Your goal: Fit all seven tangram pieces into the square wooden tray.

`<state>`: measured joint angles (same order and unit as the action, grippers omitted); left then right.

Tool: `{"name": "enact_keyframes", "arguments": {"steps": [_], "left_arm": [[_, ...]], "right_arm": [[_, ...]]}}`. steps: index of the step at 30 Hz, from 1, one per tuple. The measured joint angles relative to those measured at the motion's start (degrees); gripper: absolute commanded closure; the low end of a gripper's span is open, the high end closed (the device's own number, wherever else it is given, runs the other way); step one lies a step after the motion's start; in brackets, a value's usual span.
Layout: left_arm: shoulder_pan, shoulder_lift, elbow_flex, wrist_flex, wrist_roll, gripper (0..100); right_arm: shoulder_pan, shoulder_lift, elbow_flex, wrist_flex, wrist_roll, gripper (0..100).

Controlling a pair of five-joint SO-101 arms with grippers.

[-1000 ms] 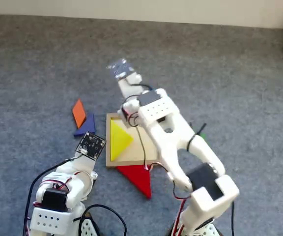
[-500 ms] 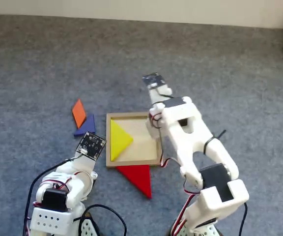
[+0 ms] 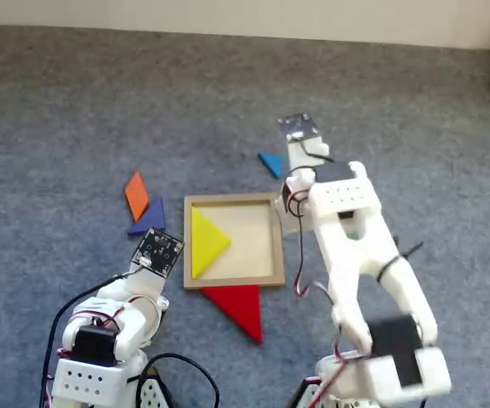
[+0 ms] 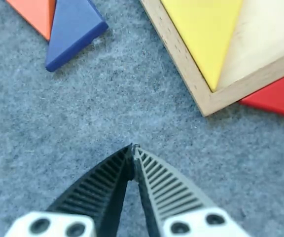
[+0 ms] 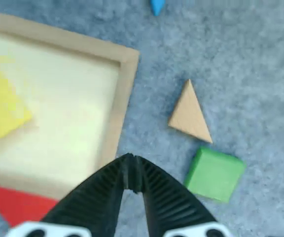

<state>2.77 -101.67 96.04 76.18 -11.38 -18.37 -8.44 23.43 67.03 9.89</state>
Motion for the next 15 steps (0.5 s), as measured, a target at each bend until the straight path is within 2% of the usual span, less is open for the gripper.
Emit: {"name": "enact_keyframes", "arguments": {"steps": [5,10,12,15], "left_arm": [[0.0,0.0,0.0,0.0,0.0,99],[0.0,0.0,0.0,0.0,0.0,99],[0.0,0.0,0.0,0.0,0.0,99],[0.0,0.0,0.0,0.0,0.0,99]], "right_arm": [[-6.9,-12.7,3.9,5.8,0.0,99.3],[-14.2,-20.7,12.9,6.2,0.0,97.8],[-17.6,-22.1,15.9,5.4,-1.3,91.5],[-23.2,-22.6,20.6,3.4,-7.9,75.2]]}}
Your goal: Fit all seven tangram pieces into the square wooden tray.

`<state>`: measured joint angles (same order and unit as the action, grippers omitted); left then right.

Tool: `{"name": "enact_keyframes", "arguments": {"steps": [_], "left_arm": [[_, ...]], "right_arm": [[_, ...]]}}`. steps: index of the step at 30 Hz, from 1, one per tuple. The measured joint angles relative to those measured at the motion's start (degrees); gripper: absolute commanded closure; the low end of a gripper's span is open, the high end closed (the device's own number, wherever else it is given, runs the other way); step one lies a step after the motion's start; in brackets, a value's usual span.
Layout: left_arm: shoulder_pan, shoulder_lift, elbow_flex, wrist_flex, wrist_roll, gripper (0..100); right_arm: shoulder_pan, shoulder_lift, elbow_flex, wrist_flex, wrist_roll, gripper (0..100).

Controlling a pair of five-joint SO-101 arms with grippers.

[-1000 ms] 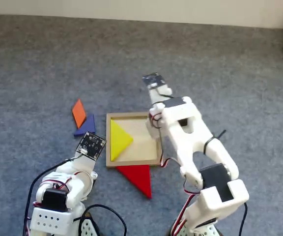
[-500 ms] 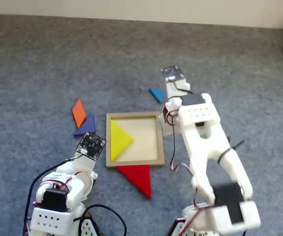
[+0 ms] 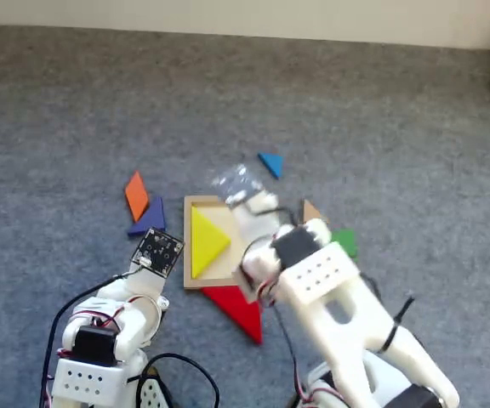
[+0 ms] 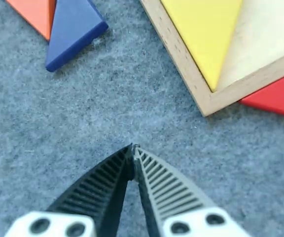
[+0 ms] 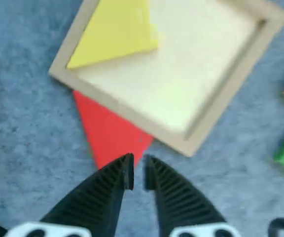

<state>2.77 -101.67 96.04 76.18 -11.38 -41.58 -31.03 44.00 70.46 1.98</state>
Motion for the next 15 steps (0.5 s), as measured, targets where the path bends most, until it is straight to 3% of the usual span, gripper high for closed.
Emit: {"name": "enact_keyframes", "arguments": {"steps": [4,11,15], "left_arm": [[0.0,0.0,0.0,0.0,0.0,99],[0.0,0.0,0.0,0.0,0.0,99],[0.0,0.0,0.0,0.0,-0.1,99]], "right_arm": [[-5.7,0.0,5.5,-3.4,-9.0,61.0],[-15.0,0.0,12.6,-13.4,-14.2,60.7],[-16.1,0.0,17.2,-20.6,-14.5,60.7]]}}
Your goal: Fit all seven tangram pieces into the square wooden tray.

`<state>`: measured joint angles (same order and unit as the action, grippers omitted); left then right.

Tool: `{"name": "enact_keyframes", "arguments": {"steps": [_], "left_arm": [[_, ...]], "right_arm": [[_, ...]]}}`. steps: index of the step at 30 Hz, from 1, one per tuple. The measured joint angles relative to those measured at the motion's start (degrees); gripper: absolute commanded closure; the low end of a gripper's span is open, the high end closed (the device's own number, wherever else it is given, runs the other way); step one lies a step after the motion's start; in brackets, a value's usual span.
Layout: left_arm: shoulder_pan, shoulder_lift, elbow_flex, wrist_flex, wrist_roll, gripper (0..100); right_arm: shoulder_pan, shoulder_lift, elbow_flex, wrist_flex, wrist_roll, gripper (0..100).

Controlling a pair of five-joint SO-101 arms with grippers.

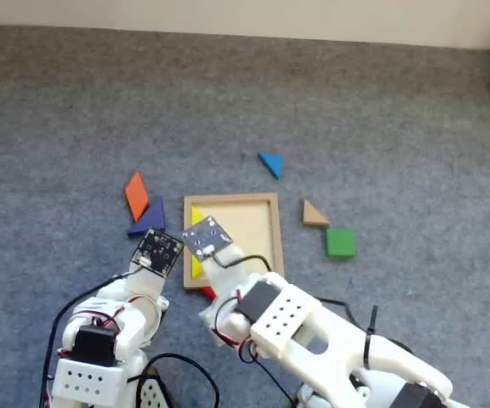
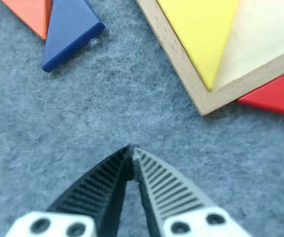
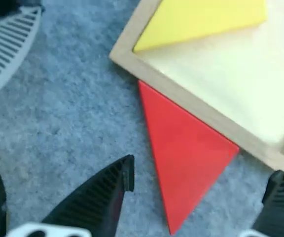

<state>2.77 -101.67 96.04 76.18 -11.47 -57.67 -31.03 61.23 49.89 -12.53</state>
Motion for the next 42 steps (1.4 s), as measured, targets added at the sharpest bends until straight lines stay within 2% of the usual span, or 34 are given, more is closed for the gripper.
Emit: {"name": "enact_keyframes", "arguments": {"steps": [4,15,19,24,28,36,42], "left_arm": [[0.0,0.0,0.0,0.0,-0.1,99],[0.0,0.0,0.0,0.0,-0.1,99],[0.0,0.0,0.0,0.0,-0.1,99],[0.0,0.0,0.0,0.0,-0.1,99],[0.0,0.0,0.0,0.0,-0.1,99],[0.0,0.0,0.0,0.0,-0.1,99],[0.0,0.0,0.0,0.0,-0.1,99]], "right_arm": [[0.0,-0.4,2.6,-4.7,0.0,60.7],[0.4,-0.4,3.1,-5.5,0.0,66.1],[1.5,-0.9,3.3,-4.3,0.1,66.1],[1.6,-1.1,3.3,1.9,0.0,66.1],[1.6,-1.1,3.3,2.5,-3.5,66.0],[1.6,-0.9,3.3,-4.3,-5.1,66.0],[1.6,7.6,2.9,-5.1,-5.5,66.1]]}}
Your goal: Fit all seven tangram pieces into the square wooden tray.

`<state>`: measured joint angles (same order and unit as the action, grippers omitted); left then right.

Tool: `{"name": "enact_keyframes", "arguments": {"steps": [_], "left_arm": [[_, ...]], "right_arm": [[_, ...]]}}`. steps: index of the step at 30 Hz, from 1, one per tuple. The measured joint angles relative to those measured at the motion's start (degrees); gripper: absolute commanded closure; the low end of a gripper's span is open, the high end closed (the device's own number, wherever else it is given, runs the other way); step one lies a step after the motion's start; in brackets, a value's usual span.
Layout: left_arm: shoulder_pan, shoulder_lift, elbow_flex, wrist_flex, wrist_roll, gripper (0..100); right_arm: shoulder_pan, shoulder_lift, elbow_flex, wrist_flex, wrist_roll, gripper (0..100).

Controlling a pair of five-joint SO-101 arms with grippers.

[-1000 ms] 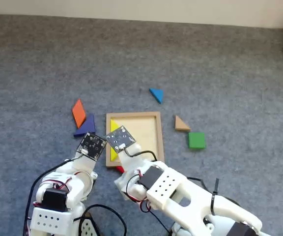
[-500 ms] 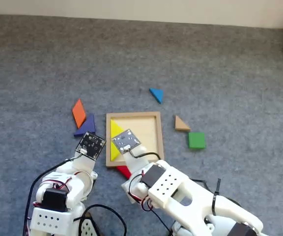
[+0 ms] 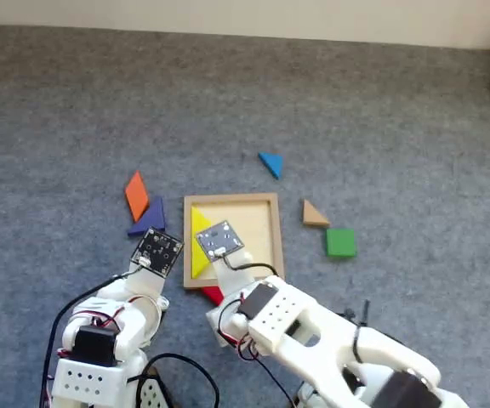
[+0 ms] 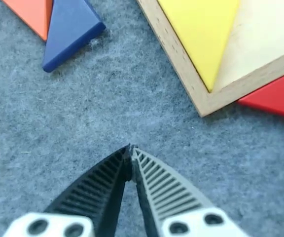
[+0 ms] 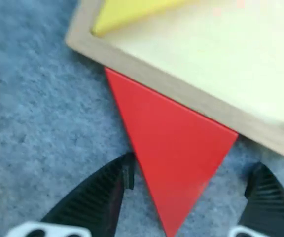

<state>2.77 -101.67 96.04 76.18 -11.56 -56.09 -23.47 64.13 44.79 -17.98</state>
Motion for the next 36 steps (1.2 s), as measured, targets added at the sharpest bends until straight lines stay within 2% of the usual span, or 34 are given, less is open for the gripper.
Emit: {"name": "enact_keyframes", "arguments": {"steps": [5,18,24,31,36], "left_arm": [[0.0,0.0,0.0,0.0,0.0,99],[0.0,0.0,0.0,0.0,0.0,99],[0.0,0.0,0.0,0.0,0.0,99],[0.0,0.0,0.0,0.0,0.0,99],[0.0,0.0,0.0,0.0,0.0,99]], "right_arm": [[3.6,5.4,-4.4,0.4,0.0,66.3],[17.6,5.8,-6.0,0.3,0.3,66.3],[19.1,6.1,-6.0,0.3,8.7,66.3],[20.7,6.5,-6.0,0.3,11.2,66.3],[24.2,6.5,-6.0,0.3,21.6,66.2]]}}
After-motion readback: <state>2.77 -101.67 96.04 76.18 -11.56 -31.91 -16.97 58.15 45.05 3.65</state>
